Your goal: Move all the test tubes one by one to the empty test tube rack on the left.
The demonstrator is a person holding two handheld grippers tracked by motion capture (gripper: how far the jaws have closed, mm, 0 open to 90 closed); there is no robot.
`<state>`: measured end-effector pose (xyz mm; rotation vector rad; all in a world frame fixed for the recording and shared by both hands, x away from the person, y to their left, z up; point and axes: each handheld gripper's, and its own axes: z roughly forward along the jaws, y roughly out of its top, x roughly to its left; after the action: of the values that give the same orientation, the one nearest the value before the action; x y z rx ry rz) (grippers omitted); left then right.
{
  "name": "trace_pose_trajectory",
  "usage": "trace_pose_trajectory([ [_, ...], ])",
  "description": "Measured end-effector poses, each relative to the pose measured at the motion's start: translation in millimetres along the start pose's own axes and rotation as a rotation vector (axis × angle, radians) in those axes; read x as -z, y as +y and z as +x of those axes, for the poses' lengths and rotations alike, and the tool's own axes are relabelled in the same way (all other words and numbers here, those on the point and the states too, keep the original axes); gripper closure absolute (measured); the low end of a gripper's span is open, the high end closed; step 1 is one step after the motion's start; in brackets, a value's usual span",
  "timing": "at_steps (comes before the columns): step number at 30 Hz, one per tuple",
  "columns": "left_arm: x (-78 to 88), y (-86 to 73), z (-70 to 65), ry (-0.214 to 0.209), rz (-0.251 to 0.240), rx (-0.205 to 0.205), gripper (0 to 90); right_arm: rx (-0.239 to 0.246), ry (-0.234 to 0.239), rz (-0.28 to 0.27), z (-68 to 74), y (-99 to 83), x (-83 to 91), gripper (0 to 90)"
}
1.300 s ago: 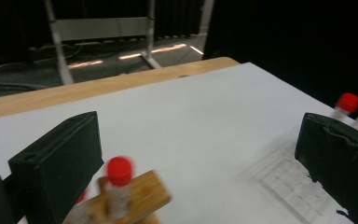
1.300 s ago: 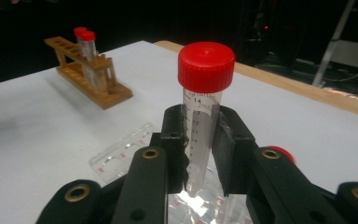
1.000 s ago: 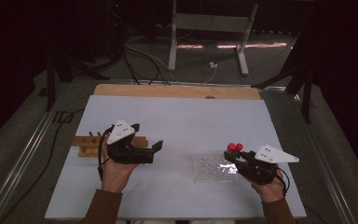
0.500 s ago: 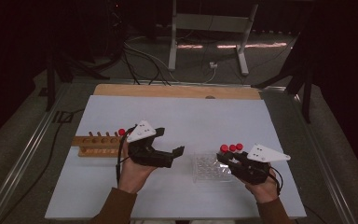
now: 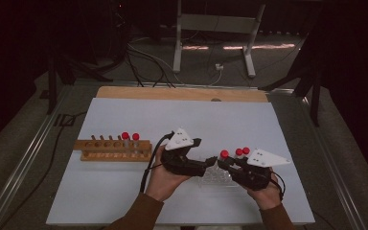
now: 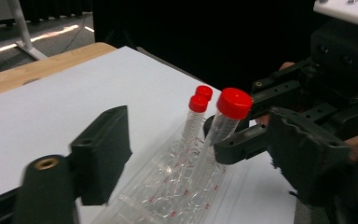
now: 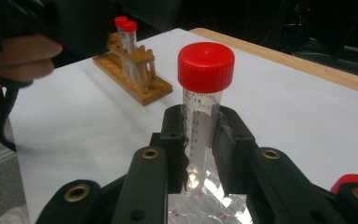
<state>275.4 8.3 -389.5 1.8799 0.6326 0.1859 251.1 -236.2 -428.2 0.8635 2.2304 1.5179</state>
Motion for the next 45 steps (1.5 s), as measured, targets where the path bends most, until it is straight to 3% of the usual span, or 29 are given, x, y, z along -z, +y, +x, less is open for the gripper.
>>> trace_pose_trajectory([
  [6, -14.2, 2.0, -10.1, -0.031, 0.024, -0.043, 47.1, 0.007, 0.011, 0.004, 2.5, 0.4, -2.8, 74.5],
  [16, -25.3, 3.8, -13.3, -0.047, 0.047, -0.055, 69.7, 0.015, 0.017, 0.003, 3.7, 0.6, -3.5, 74.5],
  [21, -24.0, 4.2, -12.0, -0.047, 0.037, -0.051, 70.9, 0.012, 0.023, -0.002, 2.9, 0.5, -3.0, 72.5],
  [25, -18.9, 5.9, -8.0, -0.033, 0.018, -0.039, 71.0, -0.001, 0.044, -0.006, 1.2, 1.1, -2.8, 48.1],
  [28, -15.3, 6.7, -5.0, -0.02, 0.01, -0.03, 71.1, -0.025, 0.046, -0.015, -1.5, 1.0, -2.2, 34.7],
  [32, -10.6, 7.1, -1.1, -0.007, 0.001, -0.019, 71.1, -0.039, 0.004, -0.016, -4.9, 0.0, -0.8, 18.8],
  [41, 1.1, 6.4, 7.7, 0.023, -0.012, -0.007, 71.1, -0.05, -0.06, -0.016, -11.8, -0.4, 5.0, 2.9],
  [45, 8.0, 5.8, 12.5, 0.037, -0.019, -0.001, 71.1, -0.055, -0.074, -0.027, -16.2, -1.1, 9.4, 0.5],
])
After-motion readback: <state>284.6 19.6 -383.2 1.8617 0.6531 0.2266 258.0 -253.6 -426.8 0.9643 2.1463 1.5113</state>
